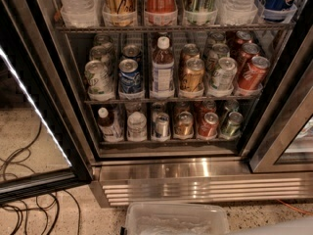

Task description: Pick orange can from bottom shelf of fridge

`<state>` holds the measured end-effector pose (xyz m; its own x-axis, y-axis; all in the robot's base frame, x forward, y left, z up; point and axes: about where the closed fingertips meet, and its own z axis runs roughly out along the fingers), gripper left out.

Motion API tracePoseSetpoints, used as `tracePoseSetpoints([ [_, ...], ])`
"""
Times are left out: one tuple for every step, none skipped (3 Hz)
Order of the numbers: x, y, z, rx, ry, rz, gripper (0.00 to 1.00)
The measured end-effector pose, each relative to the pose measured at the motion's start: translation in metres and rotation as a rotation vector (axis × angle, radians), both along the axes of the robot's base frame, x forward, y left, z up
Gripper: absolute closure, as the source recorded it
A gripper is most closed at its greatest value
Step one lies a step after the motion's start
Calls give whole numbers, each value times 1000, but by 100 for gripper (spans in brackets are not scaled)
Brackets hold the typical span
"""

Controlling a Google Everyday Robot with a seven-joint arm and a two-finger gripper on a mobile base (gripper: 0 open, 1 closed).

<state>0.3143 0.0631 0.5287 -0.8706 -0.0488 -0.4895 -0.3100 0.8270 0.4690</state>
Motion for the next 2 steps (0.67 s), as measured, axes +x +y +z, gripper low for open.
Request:
tracePoseSetpoints([
  [0,0,0,0,0,0,0],
  [11,-15,4,33,-32,-74,0],
])
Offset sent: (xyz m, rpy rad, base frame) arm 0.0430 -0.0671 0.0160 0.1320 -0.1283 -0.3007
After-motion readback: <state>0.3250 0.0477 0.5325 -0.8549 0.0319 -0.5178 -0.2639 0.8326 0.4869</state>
